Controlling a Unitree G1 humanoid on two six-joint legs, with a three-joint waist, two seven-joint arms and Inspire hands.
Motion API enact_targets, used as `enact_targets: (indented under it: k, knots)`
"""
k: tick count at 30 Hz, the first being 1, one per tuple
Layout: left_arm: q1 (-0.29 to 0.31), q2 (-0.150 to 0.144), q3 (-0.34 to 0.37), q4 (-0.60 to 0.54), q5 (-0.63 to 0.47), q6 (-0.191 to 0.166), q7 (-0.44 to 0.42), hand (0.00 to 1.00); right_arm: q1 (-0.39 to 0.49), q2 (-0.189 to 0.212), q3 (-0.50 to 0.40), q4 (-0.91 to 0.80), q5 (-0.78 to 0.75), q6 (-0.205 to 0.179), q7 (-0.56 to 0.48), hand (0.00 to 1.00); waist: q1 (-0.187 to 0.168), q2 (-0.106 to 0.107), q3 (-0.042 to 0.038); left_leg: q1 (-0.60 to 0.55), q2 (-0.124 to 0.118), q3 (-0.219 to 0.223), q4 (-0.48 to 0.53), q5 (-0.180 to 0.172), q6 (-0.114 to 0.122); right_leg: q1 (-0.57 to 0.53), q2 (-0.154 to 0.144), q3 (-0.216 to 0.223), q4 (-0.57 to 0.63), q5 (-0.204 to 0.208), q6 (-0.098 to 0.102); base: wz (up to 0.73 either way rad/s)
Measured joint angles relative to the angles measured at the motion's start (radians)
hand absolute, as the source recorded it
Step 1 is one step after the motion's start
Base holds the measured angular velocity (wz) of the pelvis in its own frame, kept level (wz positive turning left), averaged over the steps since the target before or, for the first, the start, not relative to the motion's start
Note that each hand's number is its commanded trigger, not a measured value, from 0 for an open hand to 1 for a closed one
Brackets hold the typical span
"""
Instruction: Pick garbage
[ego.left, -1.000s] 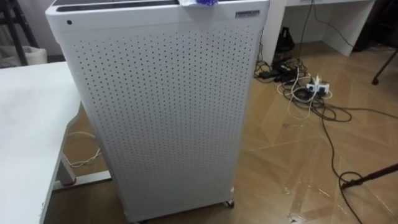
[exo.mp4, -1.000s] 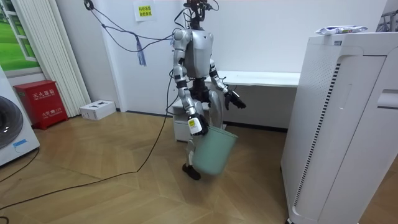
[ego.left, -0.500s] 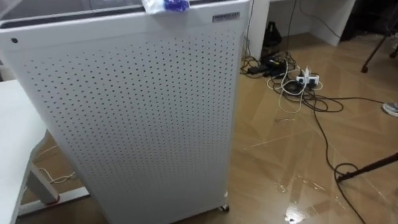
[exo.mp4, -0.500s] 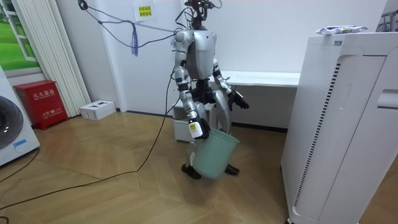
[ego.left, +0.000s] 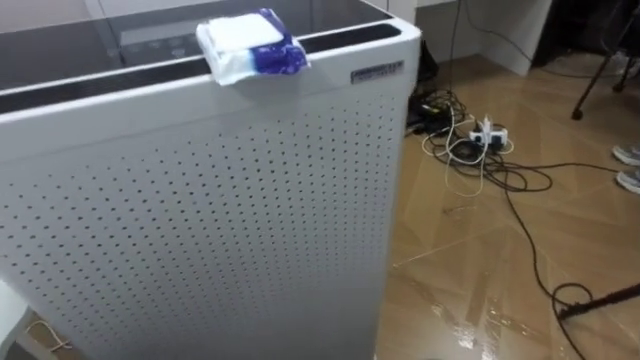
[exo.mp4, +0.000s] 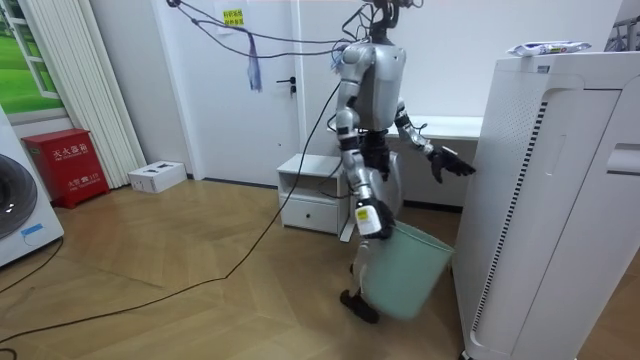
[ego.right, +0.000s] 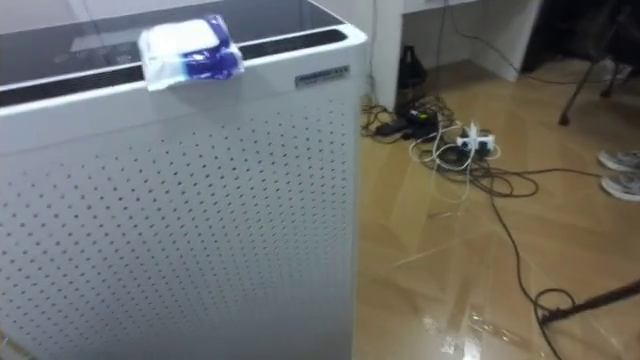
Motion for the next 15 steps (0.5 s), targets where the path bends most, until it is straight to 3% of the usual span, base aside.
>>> enact_targets:
  k: [3,5,8,10,13,15]
  knots:
    - [0.029,0.007,0.006,-0.058,0.011,0.004,0.046,0.00,-0.013,0.006,0.012,0.010,-0.059,-0.001,-0.006,1.00,0.024,0.004,-0.0014,0.025,0.028,-0.024,-0.022,-0.006,-0.016,0.070,0.041,-0.021,-0.071,0.008,-0.013,0.29]
    - [0.053,0.012,0.020,-0.116,0.044,0.009,0.073,0.00,-0.030,0.008,0.011,0.012,-0.083,-0.001,0.003,1.00,0.024,-0.002,0.0028,0.033,0.035,-0.023,-0.052,0.002,-0.030,0.085,0.049,-0.029,-0.094,0.009,-0.014,0.37]
    - [0.076,0.017,0.023,-0.177,0.049,0.014,0.092,0.00,-0.037,0.001,0.010,0.016,-0.097,-0.001,0.019,1.00,0.025,-0.008,0.0064,0.046,0.044,-0.022,-0.082,0.002,-0.031,0.091,0.058,-0.030,-0.108,0.009,-0.014,0.28]
    - [0.096,0.038,0.026,-0.241,0.053,0.015,0.112,0.00,-0.037,0.001,0.011,0.015,-0.117,0.000,0.039,1.00,0.029,-0.021,0.0138,0.049,0.045,-0.029,-0.093,0.004,-0.034,0.114,0.062,-0.029,-0.141,0.009,-0.014,0.14]
    - [0.096,0.048,0.055,-0.333,0.115,0.049,0.147,0.00,-0.027,0.001,0.011,0.015,-0.117,0.000,0.044,1.00,0.050,-0.021,0.0170,0.043,0.045,-0.048,-0.091,0.005,-0.034,0.131,0.069,-0.013,-0.176,0.020,-0.013,0.16]
    - [0.097,0.058,0.063,-0.407,0.137,0.050,0.179,0.00,-0.023,0.001,0.013,0.015,-0.117,0.001,0.044,1.00,0.071,-0.021,0.0176,0.044,0.045,-0.048,-0.090,0.005,-0.035,0.141,0.074,-0.004,-0.191,0.026,-0.010,0.16]
